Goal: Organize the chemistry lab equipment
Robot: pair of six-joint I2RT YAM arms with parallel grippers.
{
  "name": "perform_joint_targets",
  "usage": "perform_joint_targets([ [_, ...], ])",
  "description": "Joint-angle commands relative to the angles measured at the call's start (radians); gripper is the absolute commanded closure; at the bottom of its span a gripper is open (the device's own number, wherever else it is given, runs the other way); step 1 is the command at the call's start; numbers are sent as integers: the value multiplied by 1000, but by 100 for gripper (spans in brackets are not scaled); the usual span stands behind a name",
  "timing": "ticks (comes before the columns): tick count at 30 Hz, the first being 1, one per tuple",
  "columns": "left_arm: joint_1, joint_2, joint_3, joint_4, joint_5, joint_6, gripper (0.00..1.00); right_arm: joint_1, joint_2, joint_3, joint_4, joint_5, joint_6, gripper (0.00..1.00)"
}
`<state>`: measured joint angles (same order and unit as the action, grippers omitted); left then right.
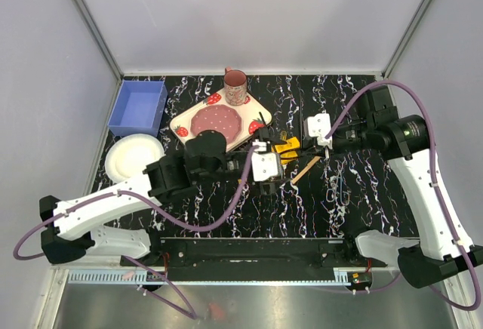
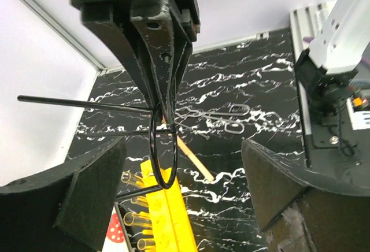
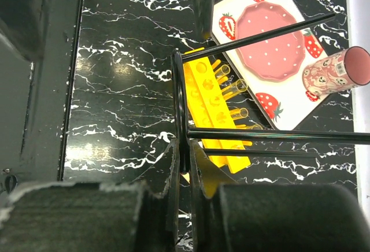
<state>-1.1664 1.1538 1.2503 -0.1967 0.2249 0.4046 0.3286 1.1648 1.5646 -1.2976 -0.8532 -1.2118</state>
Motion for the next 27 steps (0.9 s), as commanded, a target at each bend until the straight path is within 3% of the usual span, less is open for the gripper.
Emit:
perform_joint_targets([
  [1, -36, 49, 73, -73, -160, 135, 17, 16, -27, 0, 52, -52, 35, 95],
  [3, -42, 76, 81, -90, -197, 155, 19, 18, -25, 2, 52, -55, 38, 95],
  [9, -53, 115, 93, -102, -268, 183, 39, 26, -22, -12, 52, -53, 41, 95],
  [13, -55, 126, 97, -107, -256, 183, 58, 32, -22, -20, 55, -53, 44, 94],
  [14, -55, 129, 97, -107, -251, 184, 69, 33, -21, -21, 55, -53, 46, 95],
  [16, -55, 130, 98, -109, -243, 181, 81, 35, -20, -26, 57, -55, 47, 94],
  [17, -55, 130, 100, -110, -240, 178, 96, 35, -19, -28, 57, -56, 49, 94],
  [20, -55, 126, 101, -127, -231, 177, 100, 41, -20, -28, 60, -61, 57, 94],
  [24, -55, 97, 94, -162, -243, 169, 100, 40, -25, -25, 80, -79, 89, 74],
  [25, -55, 87, 89, -170, -252, 168, 100, 41, -31, -18, 83, -90, 98, 60],
  [27, -53, 55, 80, -194, -294, 166, 100, 41, -33, -5, 89, -98, 124, 43],
])
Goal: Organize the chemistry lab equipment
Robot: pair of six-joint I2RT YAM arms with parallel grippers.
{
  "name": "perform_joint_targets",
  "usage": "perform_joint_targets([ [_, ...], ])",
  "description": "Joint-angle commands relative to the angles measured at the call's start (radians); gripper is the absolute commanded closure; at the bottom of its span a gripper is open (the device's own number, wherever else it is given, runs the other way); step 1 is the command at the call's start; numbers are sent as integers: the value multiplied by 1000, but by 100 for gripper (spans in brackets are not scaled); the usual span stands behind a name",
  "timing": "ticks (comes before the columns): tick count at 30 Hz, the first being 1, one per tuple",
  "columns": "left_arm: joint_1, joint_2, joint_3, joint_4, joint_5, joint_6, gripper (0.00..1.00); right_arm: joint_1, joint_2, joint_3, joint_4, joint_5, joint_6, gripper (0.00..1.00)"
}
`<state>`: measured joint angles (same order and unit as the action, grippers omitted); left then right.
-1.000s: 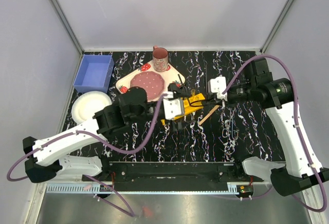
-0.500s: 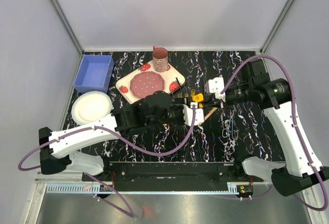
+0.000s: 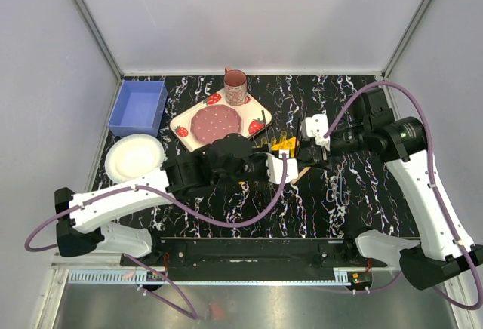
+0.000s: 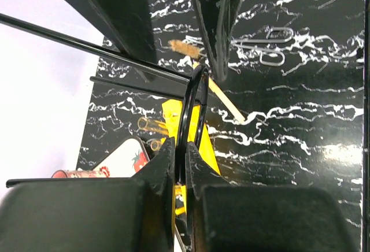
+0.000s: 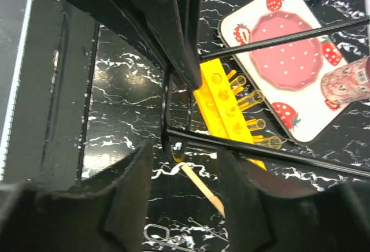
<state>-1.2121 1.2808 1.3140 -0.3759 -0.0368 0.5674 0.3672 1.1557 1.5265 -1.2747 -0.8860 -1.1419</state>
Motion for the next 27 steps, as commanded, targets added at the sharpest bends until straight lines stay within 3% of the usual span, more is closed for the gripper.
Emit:
perform_joint_targets([
  [1, -4, -84, 11, -24, -47, -1, 100, 3, -30, 50, 69, -73, 65, 31],
  [4, 29, -136, -2, -69, -81, -24, 100, 1, -33, 101, 66, -82, 114, 17],
  [11, 259, -291, -78, -126, -110, -35, 100, -59, -51, 112, 118, -44, 220, 10],
  [16, 462, -359, -179, -55, -201, 34, 100, -278, -89, -72, 343, -125, 433, 9],
  [17, 546, -359, -196, -13, -204, 34, 100, -313, -97, -106, 385, -145, 465, 8],
  [23, 871, -217, -144, 126, -94, -61, 100, -478, -122, -328, 606, -194, 633, 8],
  [27, 993, -42, -36, 127, -45, -112, 100, -524, -143, -475, 695, -217, 682, 8],
])
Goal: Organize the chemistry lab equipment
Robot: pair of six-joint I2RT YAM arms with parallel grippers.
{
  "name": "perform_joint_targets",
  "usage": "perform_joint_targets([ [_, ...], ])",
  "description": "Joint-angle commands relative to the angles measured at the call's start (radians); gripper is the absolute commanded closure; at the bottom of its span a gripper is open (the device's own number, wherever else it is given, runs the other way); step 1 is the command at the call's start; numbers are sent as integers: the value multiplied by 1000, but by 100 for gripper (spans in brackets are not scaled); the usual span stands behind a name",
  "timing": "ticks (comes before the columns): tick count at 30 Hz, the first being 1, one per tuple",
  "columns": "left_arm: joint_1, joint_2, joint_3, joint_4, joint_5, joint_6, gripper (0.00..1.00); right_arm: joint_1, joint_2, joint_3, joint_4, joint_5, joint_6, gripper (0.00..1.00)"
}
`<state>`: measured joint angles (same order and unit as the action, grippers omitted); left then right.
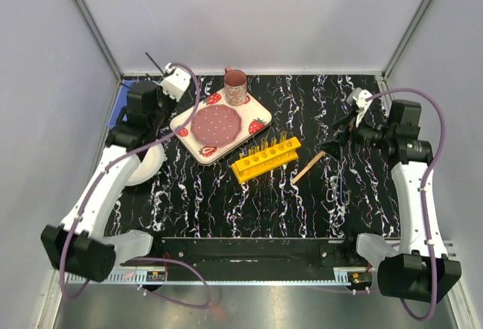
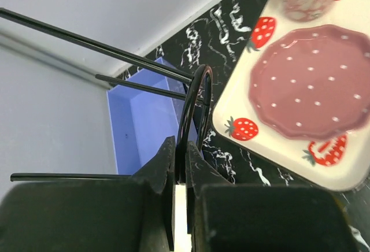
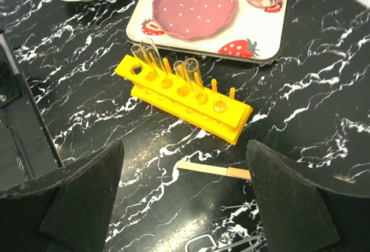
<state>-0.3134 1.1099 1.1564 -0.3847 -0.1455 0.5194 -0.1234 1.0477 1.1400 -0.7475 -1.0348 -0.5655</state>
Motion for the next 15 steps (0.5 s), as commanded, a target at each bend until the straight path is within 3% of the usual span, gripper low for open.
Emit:
perform_joint_targets([
  [1, 126, 160, 141, 139, 67, -74, 100, -56, -37, -109, 190, -79, 114, 8],
  [8, 192, 384, 256, 164, 46, 60, 100, -114, -29, -157, 197, -119, 116, 7],
  [15, 269, 550, 305, 150, 77, 77, 100, -114, 5, -157, 194, -145, 124, 7],
])
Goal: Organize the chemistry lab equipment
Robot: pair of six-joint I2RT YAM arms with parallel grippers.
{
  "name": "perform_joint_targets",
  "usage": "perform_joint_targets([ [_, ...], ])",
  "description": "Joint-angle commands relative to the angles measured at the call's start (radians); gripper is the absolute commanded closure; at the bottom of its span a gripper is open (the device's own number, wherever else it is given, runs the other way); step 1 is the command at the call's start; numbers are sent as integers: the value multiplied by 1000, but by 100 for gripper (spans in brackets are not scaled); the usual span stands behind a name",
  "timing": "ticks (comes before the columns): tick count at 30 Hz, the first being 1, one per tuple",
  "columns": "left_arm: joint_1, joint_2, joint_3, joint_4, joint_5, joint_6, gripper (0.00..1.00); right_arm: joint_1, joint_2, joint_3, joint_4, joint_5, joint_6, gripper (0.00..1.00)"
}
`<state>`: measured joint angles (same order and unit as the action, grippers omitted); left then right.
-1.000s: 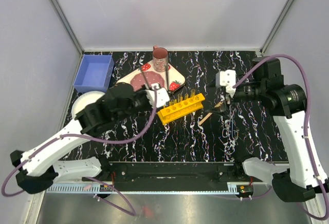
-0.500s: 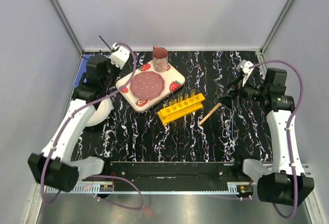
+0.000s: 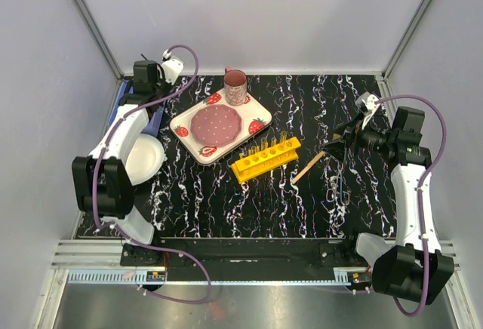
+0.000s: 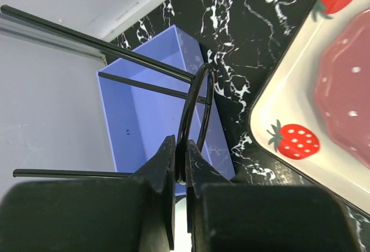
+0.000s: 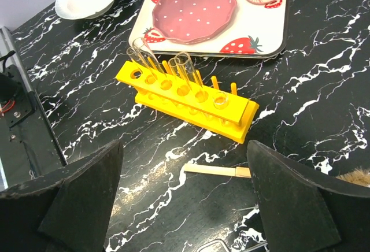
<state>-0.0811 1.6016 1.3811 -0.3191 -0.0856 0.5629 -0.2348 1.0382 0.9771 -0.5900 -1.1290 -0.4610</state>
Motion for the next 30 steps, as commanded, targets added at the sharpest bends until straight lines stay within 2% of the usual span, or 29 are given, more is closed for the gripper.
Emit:
perform_joint_targets([
  [1, 49, 75, 93, 84, 12, 23, 100, -3, 19, 6, 33, -52, 18, 7],
  [12, 118, 245, 220, 61, 10, -63, 100, -8, 68, 34, -28, -74, -14, 4],
  [28, 135, 287, 260, -17, -54, -107, 100, -23, 92, 58, -82, -114, -51, 0],
  [30, 133, 294, 263, -34, -60, -118, 95, -24, 89, 58, -87, -117, -54, 0],
])
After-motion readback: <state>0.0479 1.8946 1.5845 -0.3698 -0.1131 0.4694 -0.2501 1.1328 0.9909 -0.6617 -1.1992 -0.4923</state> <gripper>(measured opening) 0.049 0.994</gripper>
